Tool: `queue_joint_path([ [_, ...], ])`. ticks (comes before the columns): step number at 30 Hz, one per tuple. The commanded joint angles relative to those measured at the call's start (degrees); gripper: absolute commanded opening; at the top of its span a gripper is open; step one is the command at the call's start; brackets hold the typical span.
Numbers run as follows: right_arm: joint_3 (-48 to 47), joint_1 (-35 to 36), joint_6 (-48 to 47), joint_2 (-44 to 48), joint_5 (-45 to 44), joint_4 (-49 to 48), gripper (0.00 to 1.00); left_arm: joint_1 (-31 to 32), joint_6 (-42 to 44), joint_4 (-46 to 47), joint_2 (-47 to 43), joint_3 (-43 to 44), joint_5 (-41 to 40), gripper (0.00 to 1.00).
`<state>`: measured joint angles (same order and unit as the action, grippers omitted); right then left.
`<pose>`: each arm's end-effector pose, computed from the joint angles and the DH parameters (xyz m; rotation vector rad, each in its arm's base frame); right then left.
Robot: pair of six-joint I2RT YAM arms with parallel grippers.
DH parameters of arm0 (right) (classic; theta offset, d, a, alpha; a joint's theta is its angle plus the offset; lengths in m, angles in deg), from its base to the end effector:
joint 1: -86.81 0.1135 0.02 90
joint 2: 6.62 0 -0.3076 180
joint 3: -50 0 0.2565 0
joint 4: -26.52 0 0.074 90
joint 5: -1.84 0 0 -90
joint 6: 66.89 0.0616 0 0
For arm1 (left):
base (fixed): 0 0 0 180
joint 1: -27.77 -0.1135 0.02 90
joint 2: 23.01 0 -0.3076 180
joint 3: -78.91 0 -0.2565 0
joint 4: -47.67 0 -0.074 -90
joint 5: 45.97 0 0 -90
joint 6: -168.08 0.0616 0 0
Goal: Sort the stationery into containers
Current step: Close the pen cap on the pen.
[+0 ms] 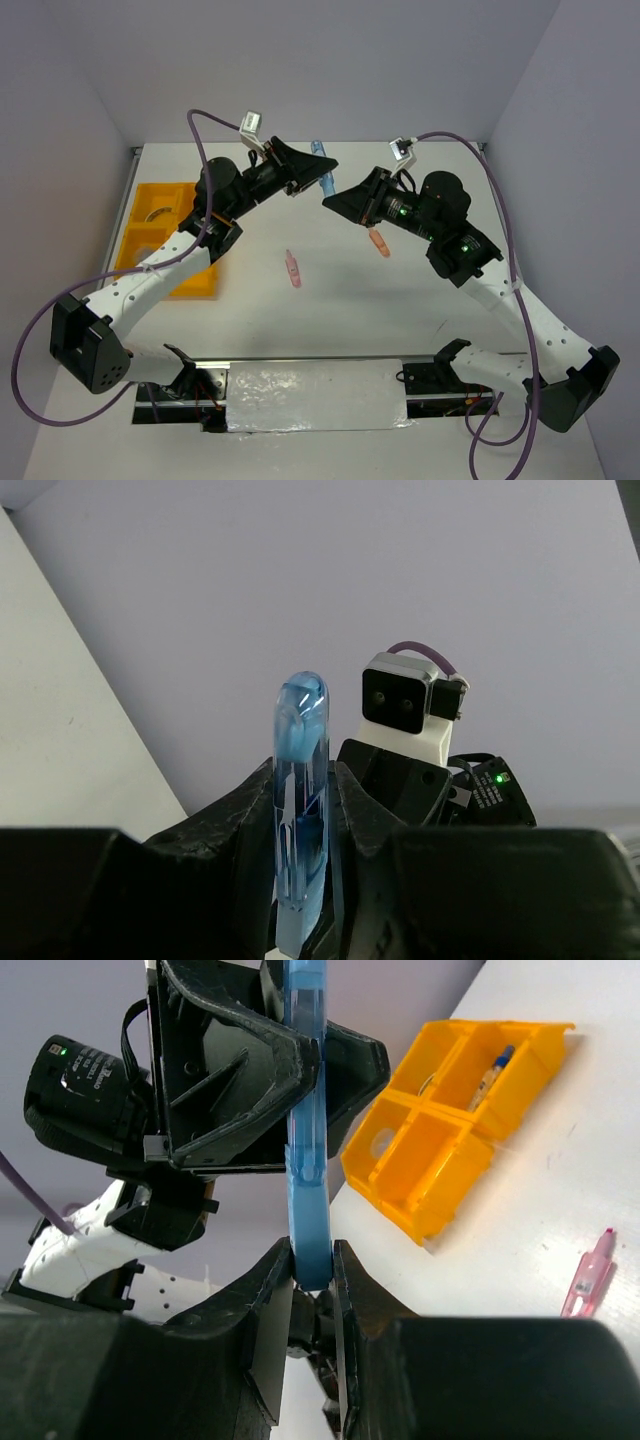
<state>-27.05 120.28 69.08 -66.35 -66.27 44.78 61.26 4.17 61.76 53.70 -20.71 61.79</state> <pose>0.1883 0.1520 0.4534 -0.1393 1.7616 1.3495 0.2662 -0.1986 0.4697 -0.2131 1.4922 -1.7641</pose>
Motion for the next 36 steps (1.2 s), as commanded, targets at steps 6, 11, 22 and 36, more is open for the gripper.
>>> queue_joint_path([
  [6,-4.3,-0.4,-5.0,-2.9,3.2,-3.5,0.0,-0.3,-1.5,7.0,-1.5,0.7,1.8,0.35],
  [11,-4.7,-0.9,-4.0,-3.4,1.8,-2.3,0.0,-0.2,-0.2,6.6,-1.6,1.4,1.9,0.34],
  [22,-10.6,-2.4,-0.5,-6.2,0.5,2.2,0.0,-0.3,4.2,4.0,-3.8,0.6,0.3,0.35],
  [36,-14.9,-3.3,-2.1,-10.7,3.0,-2.7,0.0,0.4,5.0,6.0,-3.6,0.4,2.1,0.34],
])
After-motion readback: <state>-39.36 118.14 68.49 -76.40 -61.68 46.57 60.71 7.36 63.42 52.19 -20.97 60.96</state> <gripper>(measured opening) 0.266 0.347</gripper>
